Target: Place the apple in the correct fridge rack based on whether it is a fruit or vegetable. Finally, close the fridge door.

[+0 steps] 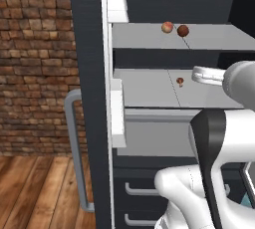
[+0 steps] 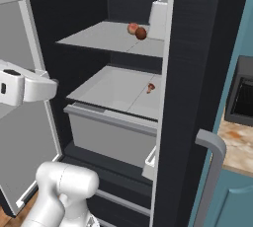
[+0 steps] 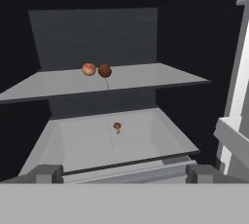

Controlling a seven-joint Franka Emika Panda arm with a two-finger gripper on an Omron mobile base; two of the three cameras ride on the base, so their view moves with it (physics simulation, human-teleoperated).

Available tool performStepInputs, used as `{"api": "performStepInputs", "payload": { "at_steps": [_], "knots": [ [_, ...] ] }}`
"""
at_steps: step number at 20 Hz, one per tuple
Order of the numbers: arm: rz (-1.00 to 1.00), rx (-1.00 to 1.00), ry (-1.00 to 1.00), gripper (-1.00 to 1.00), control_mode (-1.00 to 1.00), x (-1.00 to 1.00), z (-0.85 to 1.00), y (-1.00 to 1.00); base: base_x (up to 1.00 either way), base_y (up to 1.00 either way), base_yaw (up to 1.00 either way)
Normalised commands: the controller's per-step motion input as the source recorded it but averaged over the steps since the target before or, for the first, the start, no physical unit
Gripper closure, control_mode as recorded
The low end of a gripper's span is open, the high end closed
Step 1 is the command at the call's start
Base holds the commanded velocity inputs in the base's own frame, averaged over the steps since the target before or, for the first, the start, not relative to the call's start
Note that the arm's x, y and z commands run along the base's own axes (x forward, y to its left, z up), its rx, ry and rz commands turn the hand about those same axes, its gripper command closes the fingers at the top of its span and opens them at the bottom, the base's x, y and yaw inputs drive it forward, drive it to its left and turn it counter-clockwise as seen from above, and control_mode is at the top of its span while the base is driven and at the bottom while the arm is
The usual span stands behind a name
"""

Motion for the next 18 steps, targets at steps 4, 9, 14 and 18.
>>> {"api": "performStepInputs", "payload": {
  "at_steps": [4, 9, 14, 18],
  "knots": [
    [0.01, 0.0, 0.0, -1.0, -1.0, -0.1, -0.01, -0.05, 0.0, 0.0, 0.0],
    [0.01, 0.0, 0.0, -1.0, -1.0, -0.09, -0.01, -0.02, 0.0, 0.0, 0.0],
    [0.01, 0.0, 0.0, -1.0, -1.0, -0.03, 0.0, 0.0, 0.0, 0.0, 0.0],
    [0.0, 0.0, 0.01, -1.0, -1.0, 0.0, 0.0, 0.02, 0.0, 0.0, 0.0]
  ]
}}
